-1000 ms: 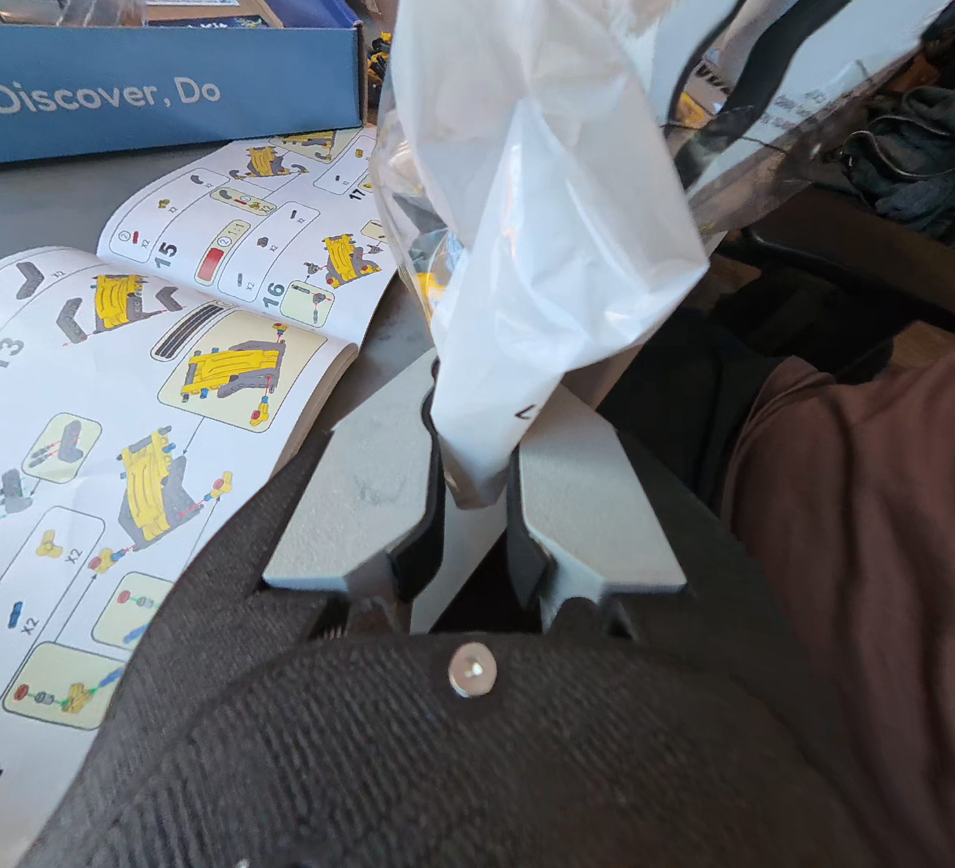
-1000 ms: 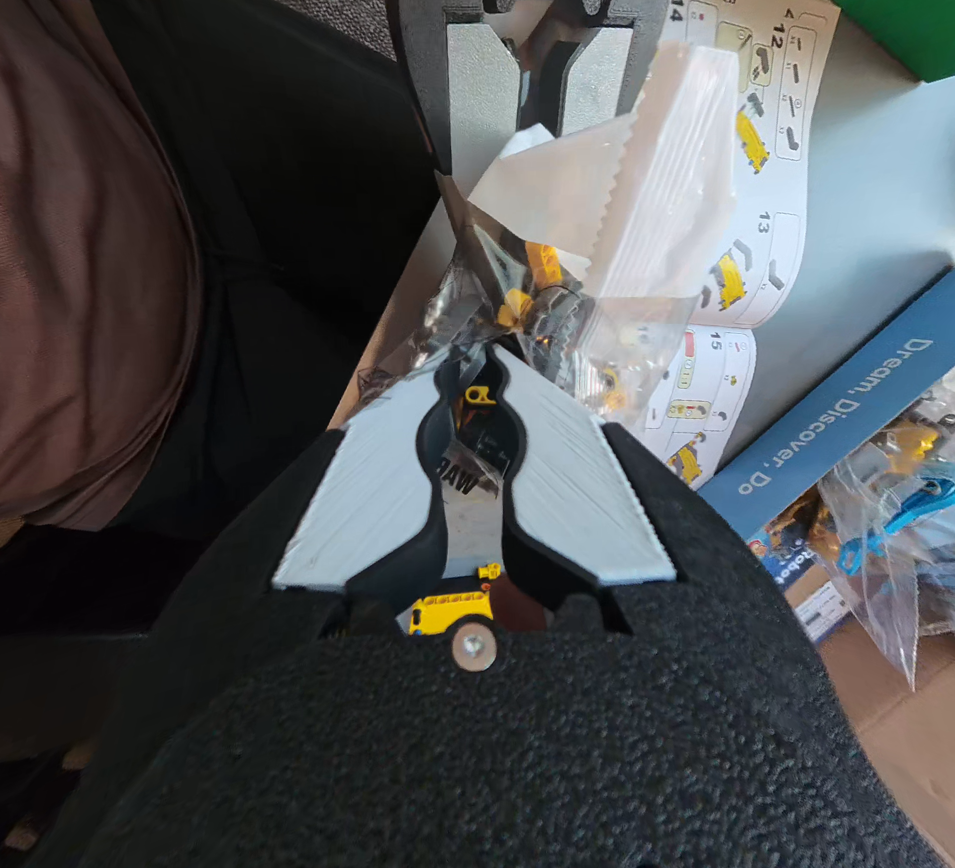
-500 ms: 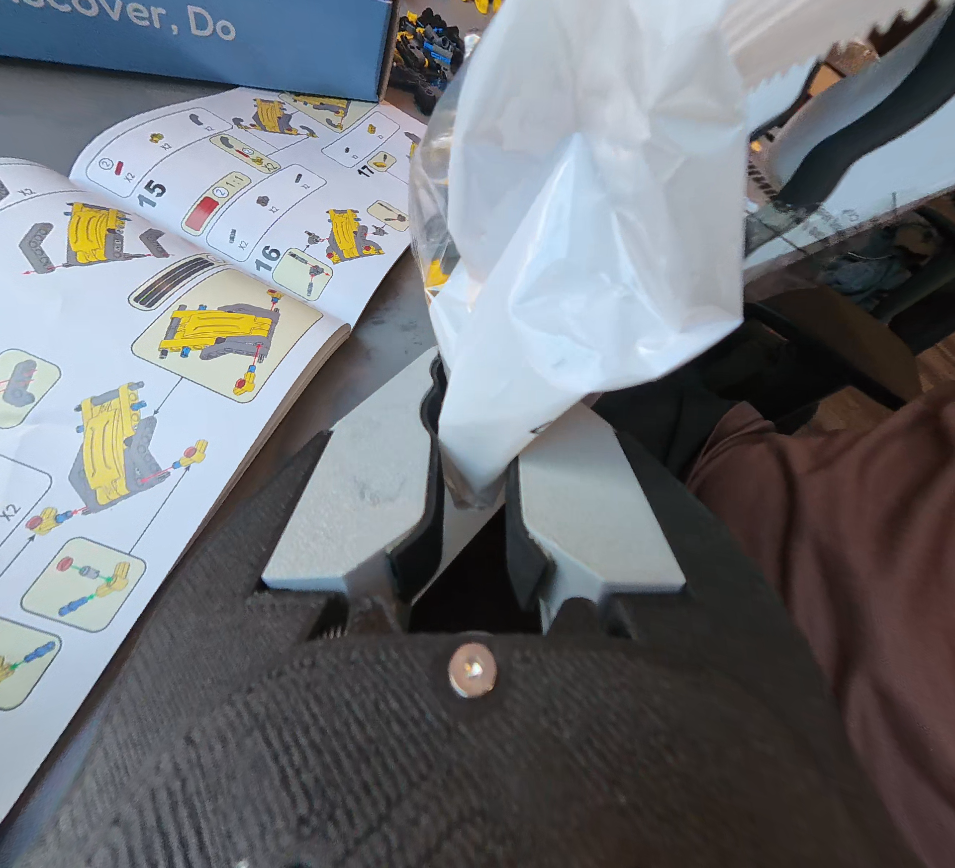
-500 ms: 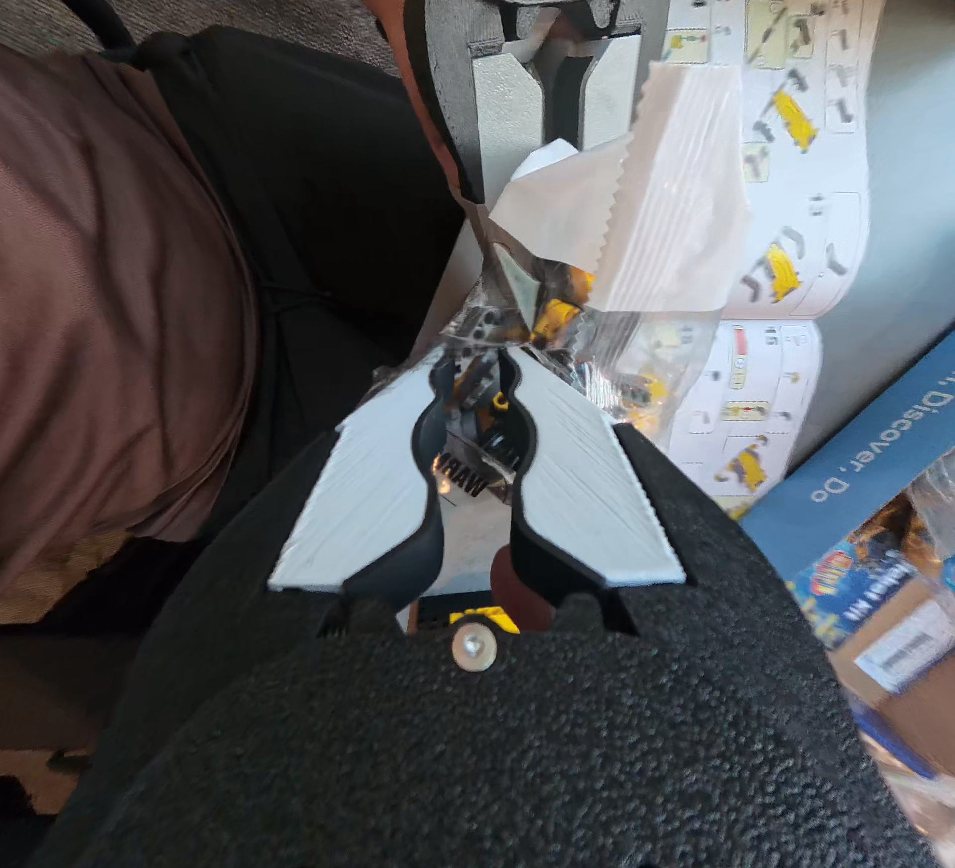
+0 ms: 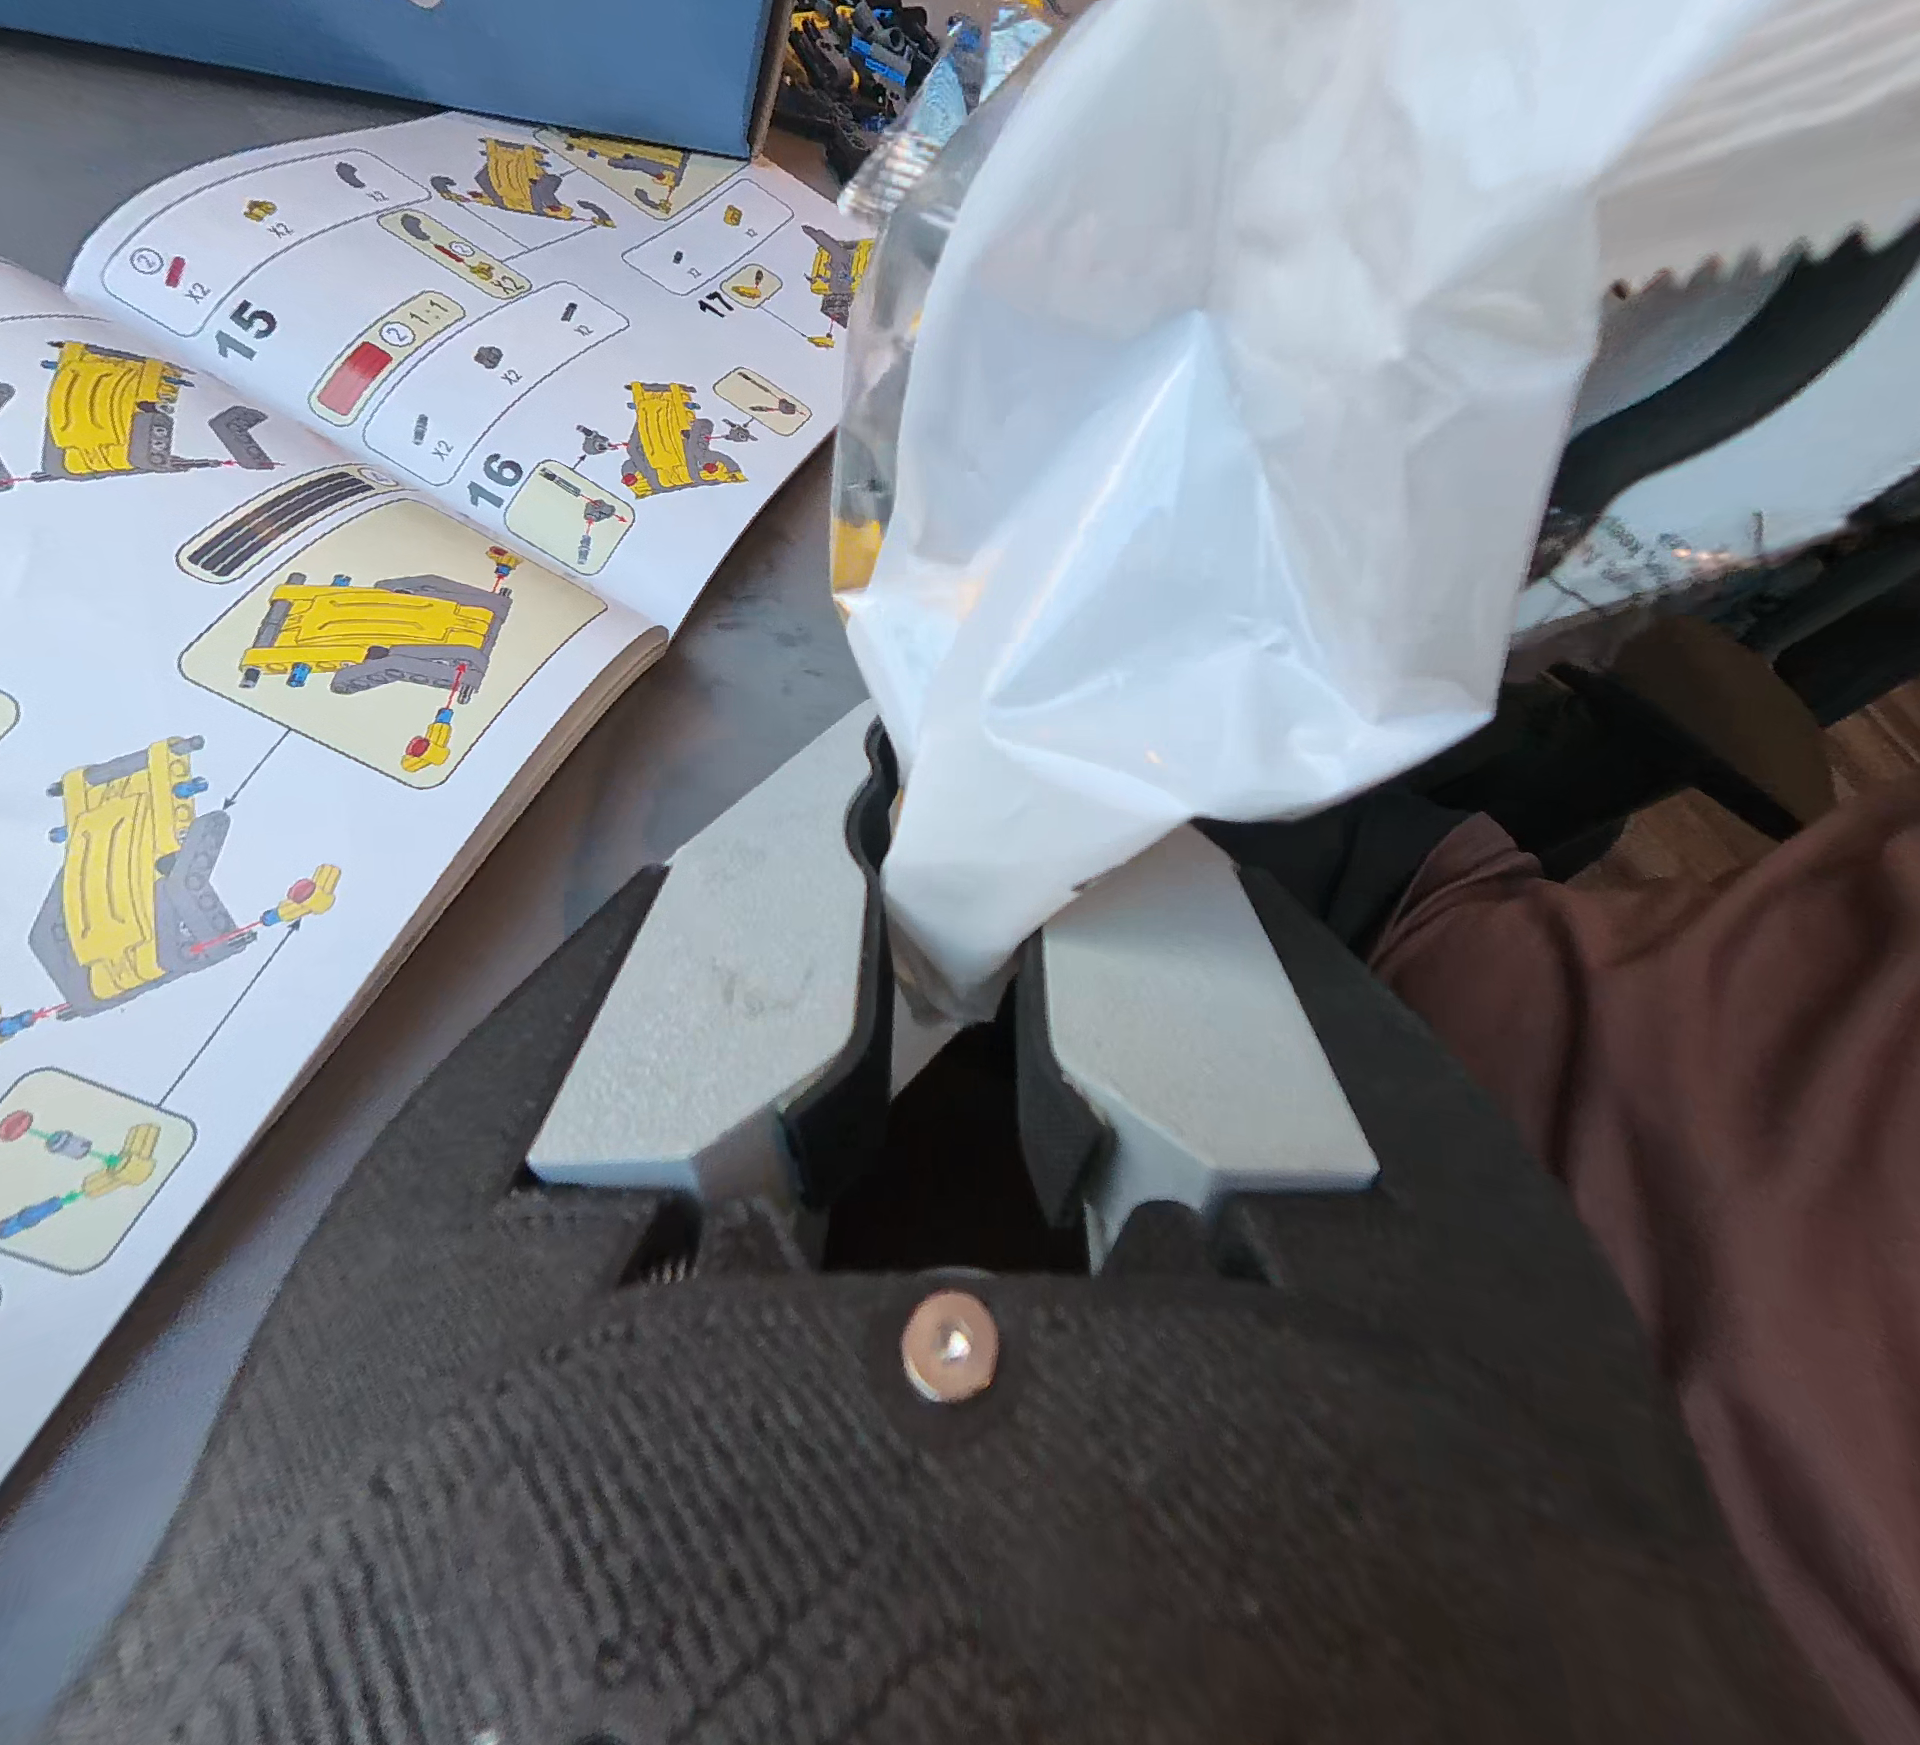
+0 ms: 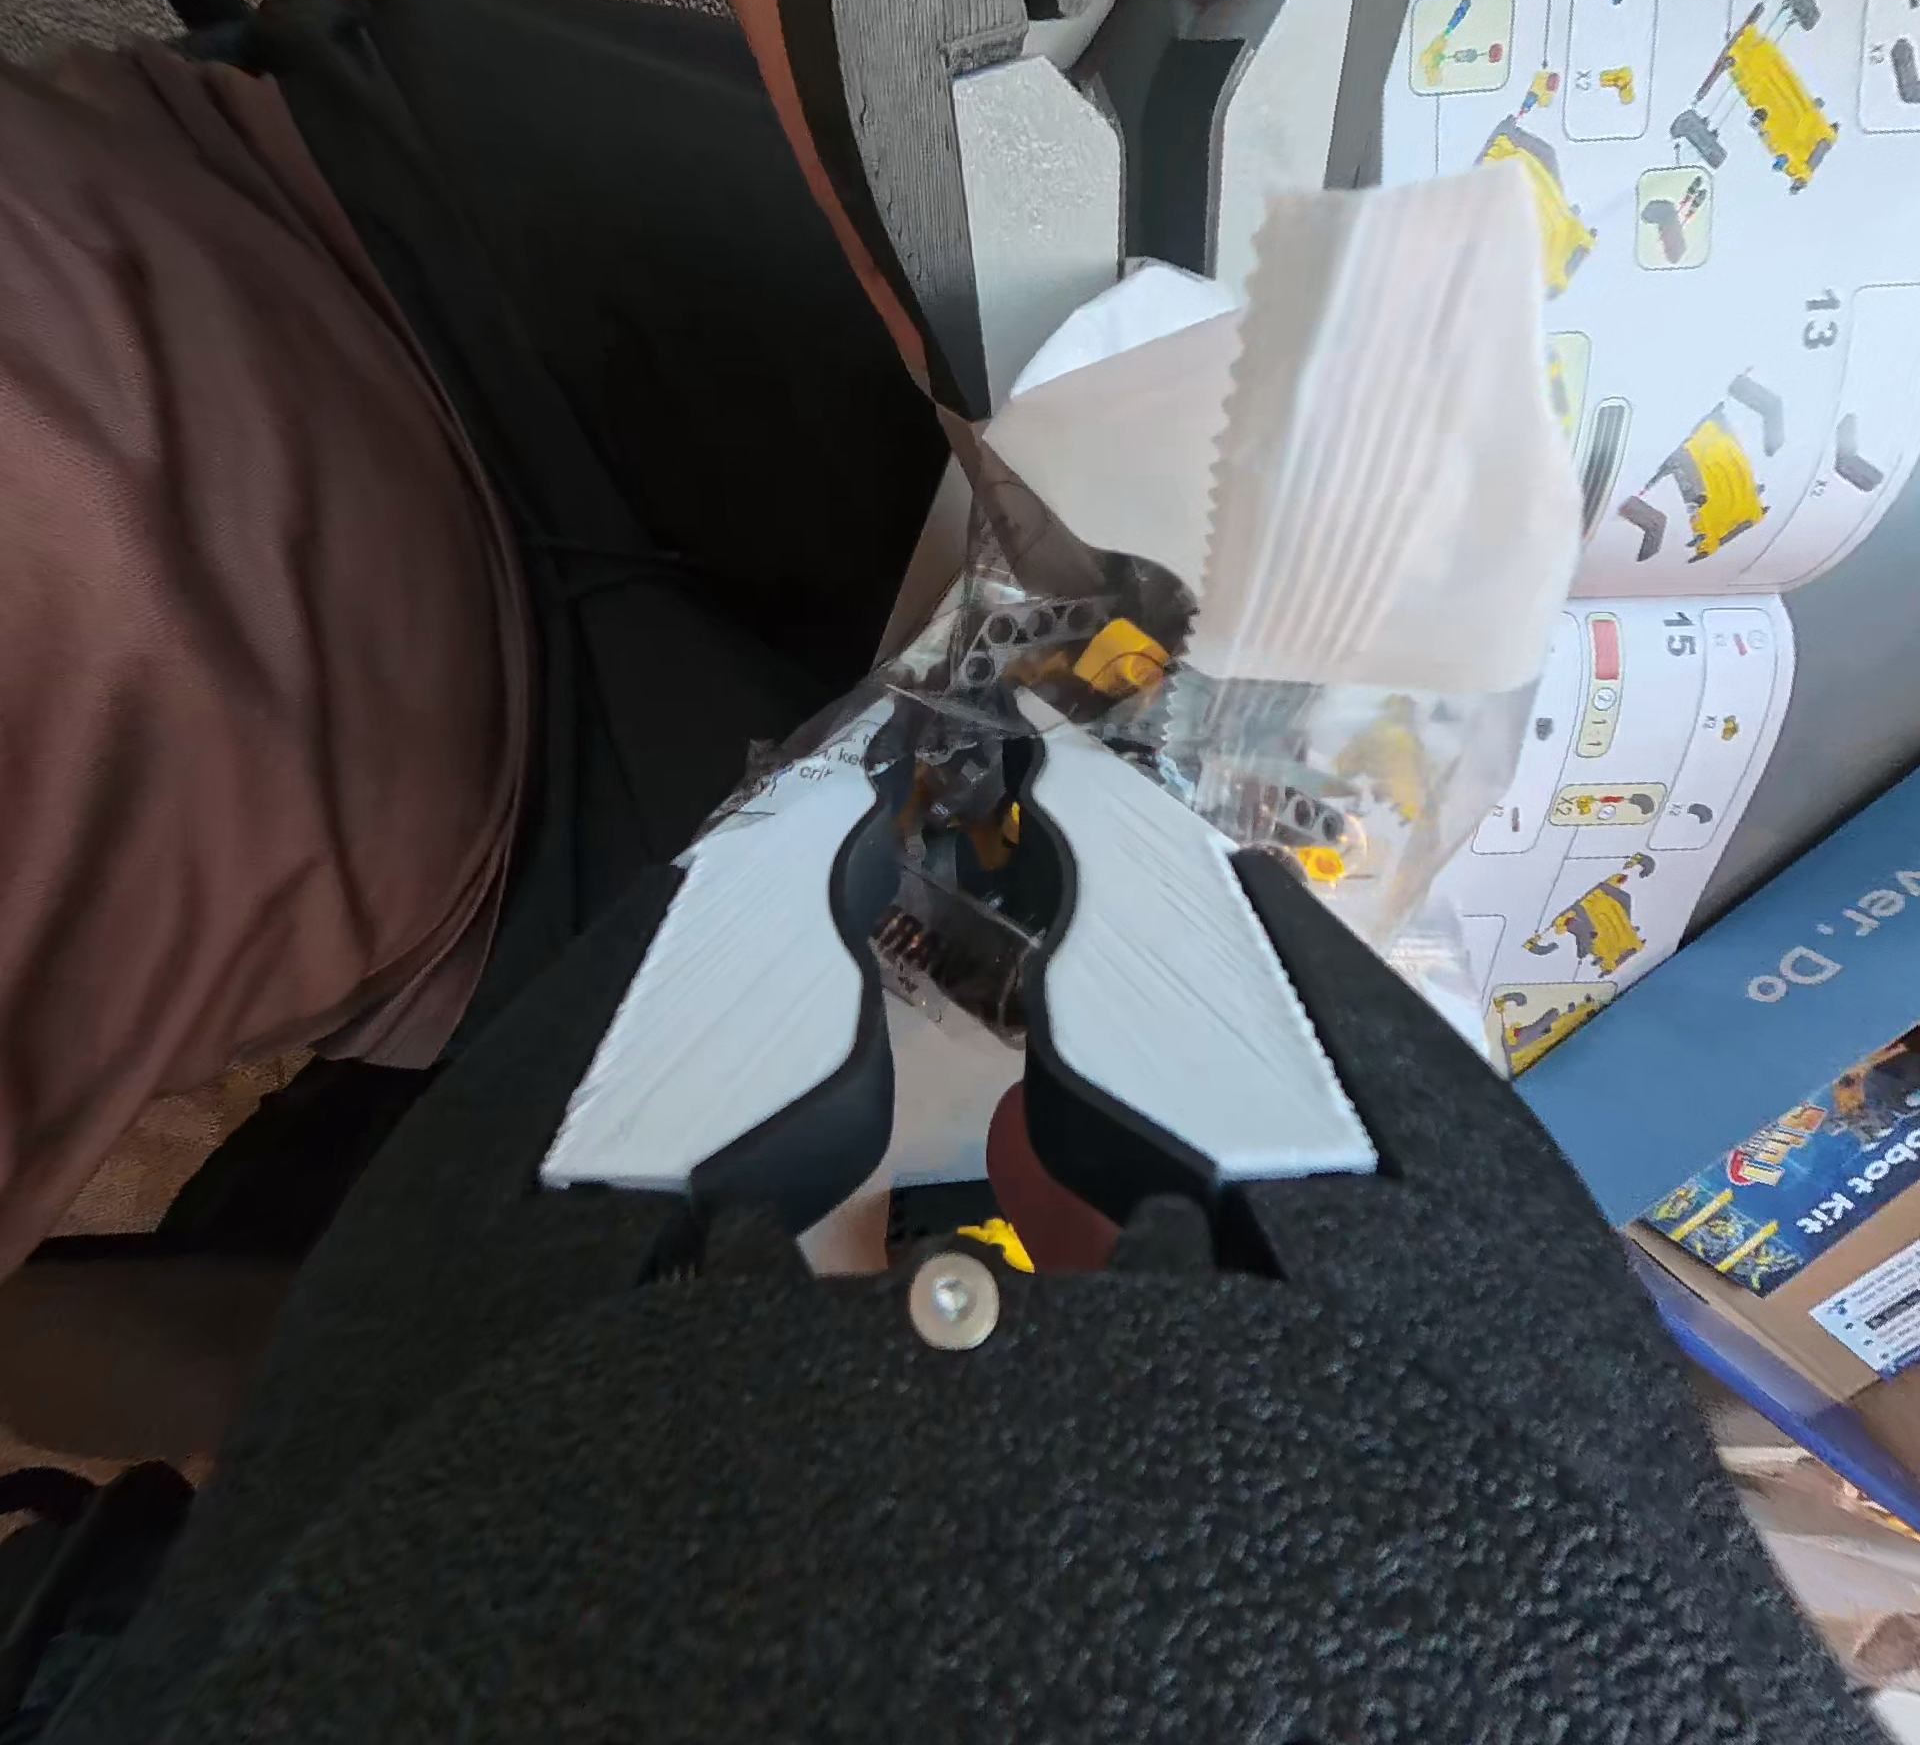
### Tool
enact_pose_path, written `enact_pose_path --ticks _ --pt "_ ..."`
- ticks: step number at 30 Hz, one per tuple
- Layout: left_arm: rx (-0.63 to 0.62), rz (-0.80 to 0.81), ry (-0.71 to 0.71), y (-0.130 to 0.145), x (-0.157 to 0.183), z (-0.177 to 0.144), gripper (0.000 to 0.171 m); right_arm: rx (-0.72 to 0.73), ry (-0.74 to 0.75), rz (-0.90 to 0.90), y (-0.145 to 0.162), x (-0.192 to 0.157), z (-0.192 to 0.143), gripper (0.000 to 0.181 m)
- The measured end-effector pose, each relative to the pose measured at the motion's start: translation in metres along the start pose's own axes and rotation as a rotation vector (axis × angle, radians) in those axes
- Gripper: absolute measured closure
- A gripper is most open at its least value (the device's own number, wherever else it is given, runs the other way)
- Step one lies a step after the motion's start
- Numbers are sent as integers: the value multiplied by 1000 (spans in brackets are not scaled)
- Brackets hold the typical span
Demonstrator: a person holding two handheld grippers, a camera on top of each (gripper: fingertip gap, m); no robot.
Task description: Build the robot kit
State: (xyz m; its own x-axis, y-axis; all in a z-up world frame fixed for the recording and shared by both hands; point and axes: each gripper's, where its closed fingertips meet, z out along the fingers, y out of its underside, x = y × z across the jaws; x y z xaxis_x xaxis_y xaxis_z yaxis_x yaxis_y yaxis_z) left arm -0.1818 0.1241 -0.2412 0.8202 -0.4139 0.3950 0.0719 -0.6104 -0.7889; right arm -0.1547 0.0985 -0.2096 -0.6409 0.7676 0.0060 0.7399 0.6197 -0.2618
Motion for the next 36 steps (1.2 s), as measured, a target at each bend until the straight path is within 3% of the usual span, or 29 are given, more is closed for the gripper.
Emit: enact_pose_path --ticks 9,16,23,31,34,36 --pt "5 3 8 0 0 0 154 15 4 -10 2 7 -3 173" --pt "35 69 -12 -4 -2 -1 153 178 -55 119 -3 23 -46 175" --pt "72 133 -5 -3 2 -2 153 273 109 95 10 28 -83 175" --pt "76 110 18 -2 2 3 153 464 159 212 55 36 -133 174" --pt "77 118 11 -2 2 3 153 475 237 280 95 37 -151 174" --pt "80 130 10 -1 4 2 153 470 304 355 138 32 -165 174"
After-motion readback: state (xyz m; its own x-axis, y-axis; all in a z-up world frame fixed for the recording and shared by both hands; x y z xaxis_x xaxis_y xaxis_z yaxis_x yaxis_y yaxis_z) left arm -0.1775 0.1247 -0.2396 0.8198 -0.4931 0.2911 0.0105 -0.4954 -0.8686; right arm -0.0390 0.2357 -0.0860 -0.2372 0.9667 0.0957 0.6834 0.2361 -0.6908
